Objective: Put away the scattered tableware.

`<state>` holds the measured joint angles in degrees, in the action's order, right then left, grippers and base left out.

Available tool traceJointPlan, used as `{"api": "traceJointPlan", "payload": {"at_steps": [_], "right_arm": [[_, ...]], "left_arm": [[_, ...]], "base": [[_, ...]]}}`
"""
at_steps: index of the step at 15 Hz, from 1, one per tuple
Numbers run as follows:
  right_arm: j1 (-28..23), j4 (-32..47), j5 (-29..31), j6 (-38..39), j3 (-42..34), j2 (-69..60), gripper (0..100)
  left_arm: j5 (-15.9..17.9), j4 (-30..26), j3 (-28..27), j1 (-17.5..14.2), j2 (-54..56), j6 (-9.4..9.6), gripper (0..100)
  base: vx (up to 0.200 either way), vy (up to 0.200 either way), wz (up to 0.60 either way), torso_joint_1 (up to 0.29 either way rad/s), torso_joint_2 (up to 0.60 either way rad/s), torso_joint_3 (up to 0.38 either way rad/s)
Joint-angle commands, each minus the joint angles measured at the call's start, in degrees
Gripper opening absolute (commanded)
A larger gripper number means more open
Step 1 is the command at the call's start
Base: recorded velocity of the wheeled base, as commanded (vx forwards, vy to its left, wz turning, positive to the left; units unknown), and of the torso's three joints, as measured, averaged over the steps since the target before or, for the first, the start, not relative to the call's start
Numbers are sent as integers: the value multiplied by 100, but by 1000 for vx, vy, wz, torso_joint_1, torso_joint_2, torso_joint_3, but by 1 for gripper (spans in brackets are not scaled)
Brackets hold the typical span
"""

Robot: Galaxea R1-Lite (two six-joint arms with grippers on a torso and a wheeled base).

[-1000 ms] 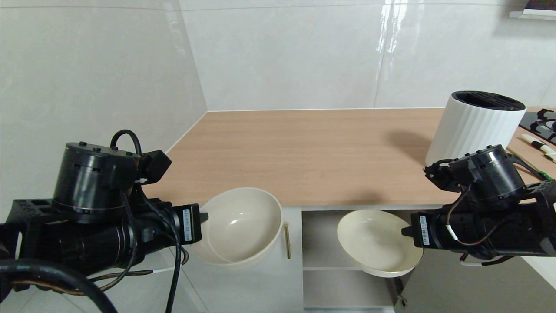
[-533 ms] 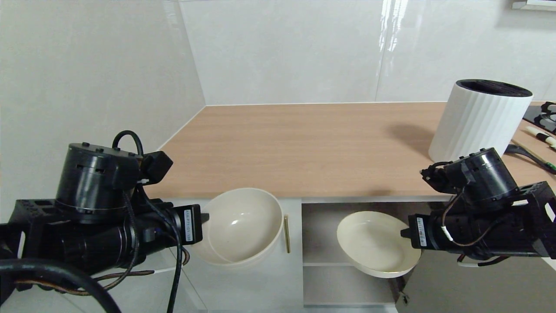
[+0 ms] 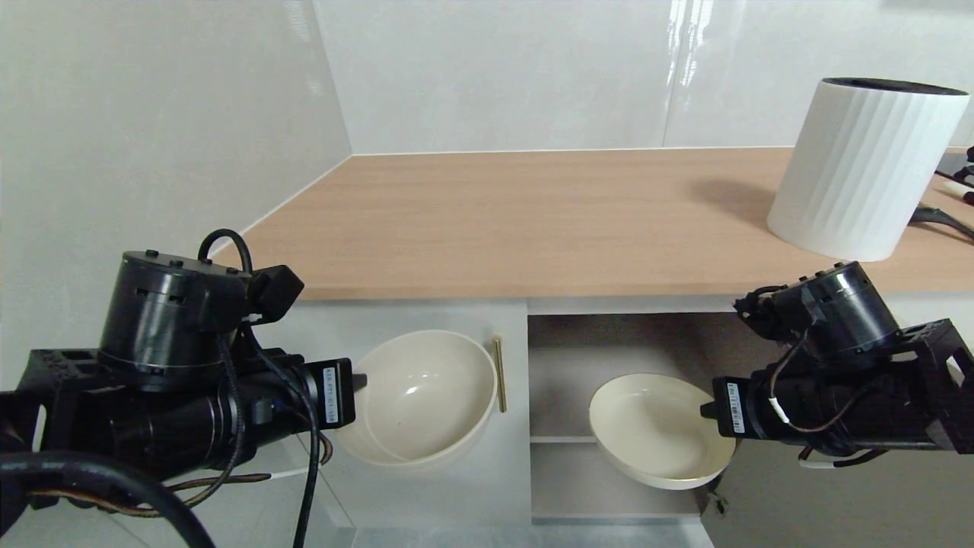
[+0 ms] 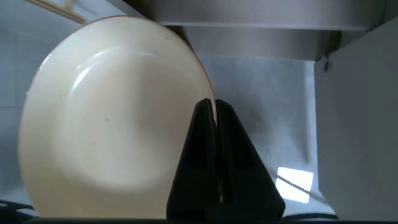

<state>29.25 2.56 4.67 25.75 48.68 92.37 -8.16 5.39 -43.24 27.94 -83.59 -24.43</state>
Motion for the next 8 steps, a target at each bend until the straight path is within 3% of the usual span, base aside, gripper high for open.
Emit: {"api": "traceJointPlan", "payload": {"at_steps": [1,8], "right_arm": [[-7,-1,-1,1,1,44,0],[2,-370,96,-43,-166,141,0]], "left_arm": [[-2,6,0,1,-17,0,0],[-2,6,0,1,-26,0,0]], "base": [[0,0,0,-159,476,315],[0,0,0,-112,437,320]]}}
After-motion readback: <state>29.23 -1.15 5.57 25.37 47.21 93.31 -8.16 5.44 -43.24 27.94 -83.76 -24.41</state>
